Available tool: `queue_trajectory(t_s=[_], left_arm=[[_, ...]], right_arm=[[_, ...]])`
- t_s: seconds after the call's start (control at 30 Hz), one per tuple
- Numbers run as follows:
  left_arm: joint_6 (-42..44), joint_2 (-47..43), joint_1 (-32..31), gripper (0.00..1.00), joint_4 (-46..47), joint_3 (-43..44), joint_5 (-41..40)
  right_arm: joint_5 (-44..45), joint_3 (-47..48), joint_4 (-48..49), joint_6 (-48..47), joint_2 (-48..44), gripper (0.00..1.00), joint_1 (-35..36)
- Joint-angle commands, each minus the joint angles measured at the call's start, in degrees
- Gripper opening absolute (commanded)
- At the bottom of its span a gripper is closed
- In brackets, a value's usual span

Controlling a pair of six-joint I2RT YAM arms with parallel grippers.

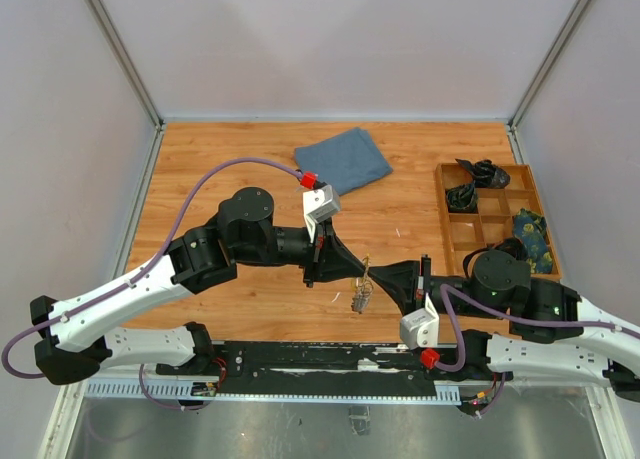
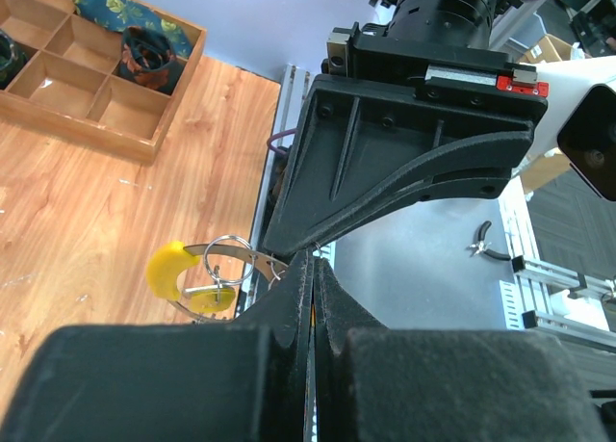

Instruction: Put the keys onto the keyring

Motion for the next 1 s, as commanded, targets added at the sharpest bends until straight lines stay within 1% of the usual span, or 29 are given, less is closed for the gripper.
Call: queue_trajectory(t_s=[0.0,0.97], left_arm=[[-0.12,-0.41,-0.52,0.01,0.56,1.22,-0.10],[0.58,0.67,-0.56,0.00,-0.32,1.64,-0.97]], right_arm=[[-0.80,0.69,1.33,-0.98,-0.52,0.01,0.94],[-1.96,1.89,1.66,-0.74,-1.71,0.01,3.21]])
